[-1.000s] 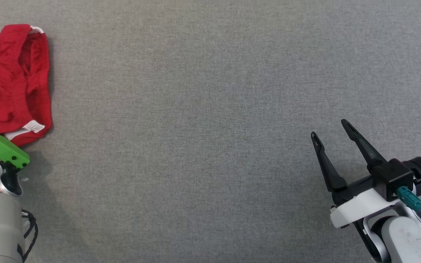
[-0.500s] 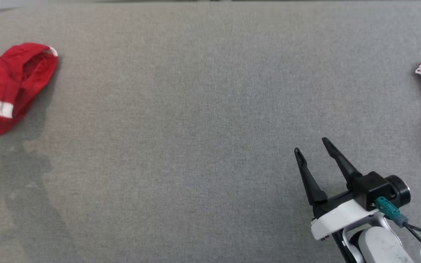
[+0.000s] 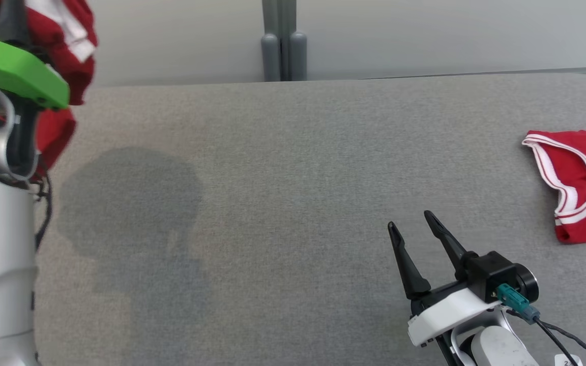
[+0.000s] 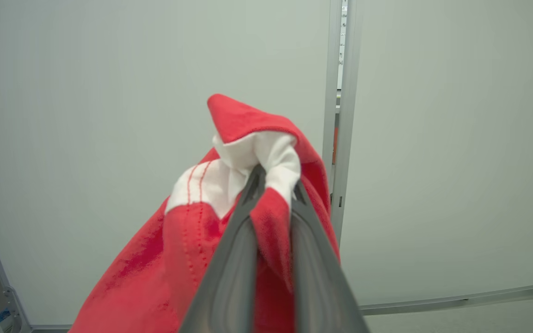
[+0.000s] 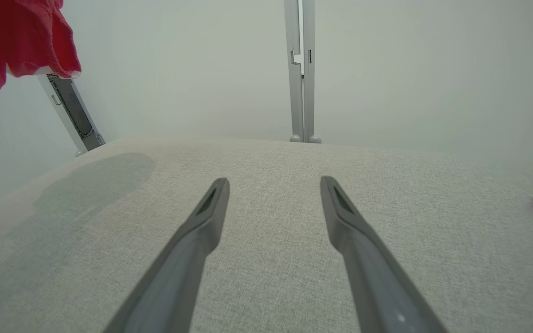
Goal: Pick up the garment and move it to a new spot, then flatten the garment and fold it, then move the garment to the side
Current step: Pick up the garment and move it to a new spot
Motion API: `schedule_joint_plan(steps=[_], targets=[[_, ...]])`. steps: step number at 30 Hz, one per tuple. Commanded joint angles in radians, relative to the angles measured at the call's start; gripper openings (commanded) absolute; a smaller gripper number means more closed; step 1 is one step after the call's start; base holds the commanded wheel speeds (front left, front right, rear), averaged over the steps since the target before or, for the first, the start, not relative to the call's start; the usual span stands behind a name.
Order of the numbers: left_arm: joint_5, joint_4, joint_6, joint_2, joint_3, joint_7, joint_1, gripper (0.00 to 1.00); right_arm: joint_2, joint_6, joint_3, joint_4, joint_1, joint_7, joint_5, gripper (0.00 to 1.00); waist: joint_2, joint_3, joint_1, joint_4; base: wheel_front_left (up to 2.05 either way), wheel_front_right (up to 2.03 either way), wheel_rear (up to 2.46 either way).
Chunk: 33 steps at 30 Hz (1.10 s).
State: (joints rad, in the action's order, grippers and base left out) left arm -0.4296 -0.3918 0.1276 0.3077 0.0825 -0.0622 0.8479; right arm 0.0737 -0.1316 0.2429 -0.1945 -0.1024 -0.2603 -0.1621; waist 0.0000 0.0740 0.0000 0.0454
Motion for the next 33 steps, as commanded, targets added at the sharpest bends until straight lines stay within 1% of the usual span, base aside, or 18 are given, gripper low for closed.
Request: schedule_joint_plan(steps=[1, 3, 7, 10, 11, 14, 18, 20, 22, 25, 28, 29, 30, 31, 33], targets=[[-0.022, 0.053, 0.004, -0.019, 0.011, -0.016, -0.029, 0.00, 0.000, 0.002, -0.004, -0.002, 0.008, -0.004, 0.001, 1.00, 0.0000, -0.038, 0.0000, -0.085, 0.00, 0.00, 0.00], [-0.049, 0.153, 0.004, -0.046, 0.039, -0.048, -0.069, 0.00, -0.004, 0.002, -0.009, 0.003, 0.006, -0.005, 0.002, 1.00, 0.0000, -0.038, 0.0000, -0.124, 0.00, 0.00, 0.00], [-0.081, 0.292, -0.002, -0.109, 0.090, -0.084, -0.140, 0.00, -0.008, 0.002, -0.018, 0.013, 0.009, -0.005, 0.007, 1.00, 0.0000, -0.027, 0.0000, -0.196, 0.00, 0.00, 0.00], [-0.063, 0.357, -0.011, -0.134, 0.136, -0.096, -0.193, 0.00, -0.009, 0.002, -0.019, 0.017, 0.004, -0.005, 0.008, 1.00, 0.0000, -0.015, 0.0000, -0.246, 0.00, 0.00, 0.00], [-0.068, 0.373, -0.013, -0.150, 0.153, -0.099, -0.215, 0.00, -0.010, 0.002, -0.019, 0.020, 0.001, -0.005, 0.007, 1.00, 0.0000, -0.009, 0.0000, -0.264, 0.00, 0.00, 0.00], [-0.074, 0.381, -0.015, -0.176, 0.191, -0.100, -0.266, 0.00, -0.012, 0.002, -0.013, 0.024, -0.004, -0.005, 0.006, 1.00, 0.0000, 0.007, 0.0000, -0.306, 0.00, 0.00, 0.00], [-0.113, 0.322, -0.014, -0.202, 0.219, -0.083, -0.328, 0.00, -0.015, 0.002, -0.008, 0.028, -0.014, -0.005, -0.002, 1.00, 0.0000, 0.035, 0.0000, -0.353, 0.00, 0.00, 0.00], [-0.119, 0.259, -0.010, -0.209, 0.236, -0.075, -0.351, 0.00, -0.016, 0.002, -0.006, 0.030, -0.020, -0.005, -0.003, 1.00, 0.0000, 0.048, 0.0000, -0.368, 0.00, 0.00, 0.00], [-0.108, 0.175, -0.012, -0.198, 0.241, -0.057, -0.366, 0.00, -0.017, 0.002, -0.003, 0.033, -0.029, -0.005, -0.006, 1.00, 0.0000, 0.062, 0.0000, -0.383, 0.00, 0.00, 0.00], [-0.062, 0.013, -0.036, -0.164, 0.237, -0.005, -0.363, 0.00, -0.019, 0.002, 0.000, 0.035, -0.035, -0.005, -0.009, 1.00, 0.0000, 0.079, 0.0000, -0.402, 0.00, 0.00, 0.00], [-0.036, -0.118, -0.053, -0.162, 0.230, 0.056, -0.343, 0.00, -0.020, 0.002, -0.004, 0.038, -0.036, -0.005, -0.009, 1.00, 0.0000, 0.089, 0.0000, -0.411, 0.00, 0.00, 0.00], [-0.034, -0.163, -0.051, -0.163, 0.228, 0.077, -0.337, 0.19, -0.019, 0.002, -0.007, 0.039, -0.035, -0.005, -0.010, 1.00, 0.0000, 0.092, 0.0000, -0.412, 0.00, 0.00, 0.00], [-0.032, -0.194, -0.049, -0.165, 0.228, 0.092, -0.333, 0.92, -0.019, 0.002, -0.010, 0.039, -0.034, -0.005, -0.010, 1.00, 0.0000, 0.093, 0.0000, -0.412, 0.00, 0.00, 0.00], [-0.030, -0.227, -0.047, -0.167, 0.230, 0.109, -0.328, 1.00, -0.020, 0.002, -0.013, 0.040, -0.032, -0.005, -0.009, 1.00, 0.0000, 0.095, 0.0000, -0.411, 0.00, 0.00, 0.00], [-0.027, -0.277, -0.042, -0.175, 0.235, 0.142, -0.320, 1.00, -0.021, 0.002, -0.019, 0.041, -0.028, -0.005, -0.007, 1.00, 0.0000, 0.096, 0.0000, -0.405, 0.00, 0.00, 0.00]])
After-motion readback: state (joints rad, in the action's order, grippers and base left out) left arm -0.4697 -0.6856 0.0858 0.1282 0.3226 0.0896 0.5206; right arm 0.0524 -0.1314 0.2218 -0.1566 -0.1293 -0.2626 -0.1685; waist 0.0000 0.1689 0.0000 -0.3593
